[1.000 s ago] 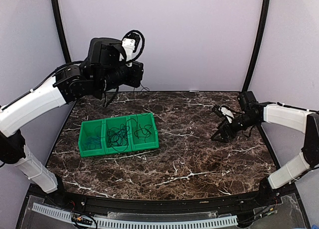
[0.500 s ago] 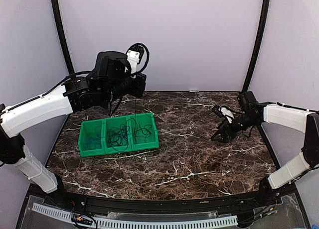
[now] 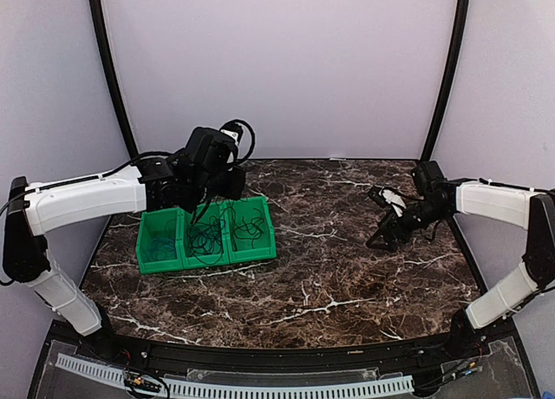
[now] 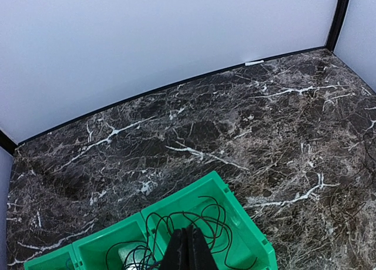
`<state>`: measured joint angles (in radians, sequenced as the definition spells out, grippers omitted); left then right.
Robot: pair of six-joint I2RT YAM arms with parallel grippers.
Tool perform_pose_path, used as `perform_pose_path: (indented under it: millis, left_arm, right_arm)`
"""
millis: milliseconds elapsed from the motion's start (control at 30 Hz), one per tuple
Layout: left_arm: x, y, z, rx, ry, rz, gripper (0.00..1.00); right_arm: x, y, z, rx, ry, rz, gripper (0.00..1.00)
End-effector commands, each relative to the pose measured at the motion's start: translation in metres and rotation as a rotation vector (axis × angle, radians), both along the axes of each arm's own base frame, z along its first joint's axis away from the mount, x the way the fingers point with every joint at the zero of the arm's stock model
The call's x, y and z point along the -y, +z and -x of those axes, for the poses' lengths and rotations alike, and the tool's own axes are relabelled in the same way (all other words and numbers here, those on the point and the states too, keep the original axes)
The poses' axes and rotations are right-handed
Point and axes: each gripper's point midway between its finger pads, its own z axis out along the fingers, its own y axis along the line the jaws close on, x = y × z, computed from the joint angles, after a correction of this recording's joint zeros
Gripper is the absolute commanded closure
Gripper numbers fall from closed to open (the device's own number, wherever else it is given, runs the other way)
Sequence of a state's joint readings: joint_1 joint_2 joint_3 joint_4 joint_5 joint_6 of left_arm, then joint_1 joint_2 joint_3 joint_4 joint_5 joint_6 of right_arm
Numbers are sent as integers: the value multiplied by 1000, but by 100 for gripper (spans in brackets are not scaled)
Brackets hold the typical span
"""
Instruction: Untangle the cables
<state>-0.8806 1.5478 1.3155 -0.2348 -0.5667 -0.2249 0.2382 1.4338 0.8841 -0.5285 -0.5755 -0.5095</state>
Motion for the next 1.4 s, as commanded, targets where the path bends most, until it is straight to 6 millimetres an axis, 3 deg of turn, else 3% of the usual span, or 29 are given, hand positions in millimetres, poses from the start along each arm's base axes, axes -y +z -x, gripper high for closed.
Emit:
perform_pose_path:
  millis: [0, 500, 900, 1033, 1167, 1233, 1267, 1367]
  left_arm:
    - [-12, -14, -1, -44, 24, 40, 100]
    - [68, -114, -16, -297, -155, 68, 100]
    - [56, -158, -8, -396, -132, 28, 100]
    - [56, -149, -12, -403, -121, 6, 100]
    - [50, -114, -11, -368, -112, 6, 94]
    - [40, -98, -9, -346, -98, -7, 83]
    - [33, -96, -7, -350, -85, -30, 65]
    - [19, -82, 1, -344, -72, -59, 40]
  right_arm:
    - [-3, -7, 6, -21, 22, 10, 1]
    - [-2, -7, 7, -20, 16, 15, 1]
    - [-3, -11, 7, -37, 25, 14, 1]
    - [-4, -10, 8, -41, 26, 11, 1]
    - [-4, -9, 9, -38, 26, 7, 1]
    - [-5, -9, 9, -36, 28, 6, 1]
    - [-5, -9, 9, -40, 28, 6, 1]
    - [-6, -10, 9, -46, 33, 6, 1]
